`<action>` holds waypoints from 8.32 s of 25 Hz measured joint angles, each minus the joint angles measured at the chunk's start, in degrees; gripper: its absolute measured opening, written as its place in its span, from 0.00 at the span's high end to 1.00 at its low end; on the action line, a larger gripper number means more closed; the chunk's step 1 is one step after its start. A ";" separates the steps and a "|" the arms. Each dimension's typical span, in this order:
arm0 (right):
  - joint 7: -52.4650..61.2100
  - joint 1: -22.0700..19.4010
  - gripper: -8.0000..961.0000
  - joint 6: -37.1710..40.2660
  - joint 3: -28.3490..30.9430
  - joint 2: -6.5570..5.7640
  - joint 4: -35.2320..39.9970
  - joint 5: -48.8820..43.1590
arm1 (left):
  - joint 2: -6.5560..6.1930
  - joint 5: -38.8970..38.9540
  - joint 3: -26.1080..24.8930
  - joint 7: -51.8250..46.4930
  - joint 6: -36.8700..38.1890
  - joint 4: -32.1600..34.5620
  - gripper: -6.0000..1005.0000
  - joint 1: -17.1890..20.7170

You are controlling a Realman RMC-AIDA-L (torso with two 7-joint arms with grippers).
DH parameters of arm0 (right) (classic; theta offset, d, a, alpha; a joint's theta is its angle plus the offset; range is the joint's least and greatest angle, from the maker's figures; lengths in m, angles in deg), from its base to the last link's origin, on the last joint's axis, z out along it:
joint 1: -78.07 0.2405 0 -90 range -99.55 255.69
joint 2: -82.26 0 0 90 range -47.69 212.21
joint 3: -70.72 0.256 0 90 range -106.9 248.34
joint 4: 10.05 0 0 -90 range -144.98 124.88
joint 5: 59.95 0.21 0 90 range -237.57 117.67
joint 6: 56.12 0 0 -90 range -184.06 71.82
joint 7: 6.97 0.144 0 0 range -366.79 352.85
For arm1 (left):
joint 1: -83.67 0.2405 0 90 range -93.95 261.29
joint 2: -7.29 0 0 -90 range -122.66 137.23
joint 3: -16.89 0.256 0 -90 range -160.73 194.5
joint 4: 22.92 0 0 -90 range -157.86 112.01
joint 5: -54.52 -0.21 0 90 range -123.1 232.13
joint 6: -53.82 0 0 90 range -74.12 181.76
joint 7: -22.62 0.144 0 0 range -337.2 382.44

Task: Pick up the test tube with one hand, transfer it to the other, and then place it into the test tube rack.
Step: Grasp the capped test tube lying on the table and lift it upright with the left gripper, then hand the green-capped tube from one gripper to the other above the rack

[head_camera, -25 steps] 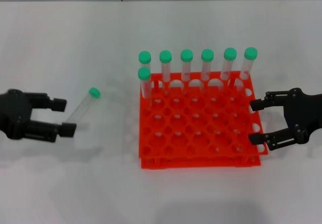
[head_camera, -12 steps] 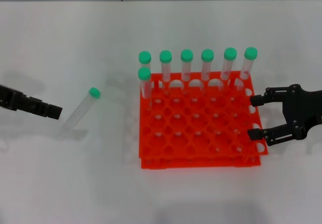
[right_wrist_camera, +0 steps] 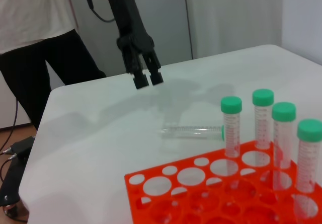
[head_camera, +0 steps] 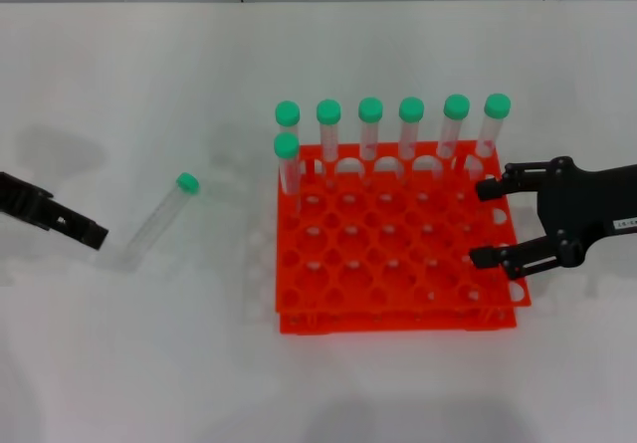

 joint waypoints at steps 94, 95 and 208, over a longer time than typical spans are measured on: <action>0.90 -1.71 0.10 5.63 6.08 3.25 0.04 2.70 | 6.91 28.83 6.78 21.45 -18.88 7.48 0.79 4.06; 0.91 -1.78 0.10 5.67 6.13 3.25 0.04 2.82 | 6.91 30.78 6.83 22.93 -18.68 6.19 0.78 4.08; -18.07 5.31 0.38 1.45 8.59 4.79 -32.42 34.97 | 7.97 38.20 11.78 56.54 -25.74 -26.07 0.68 -8.45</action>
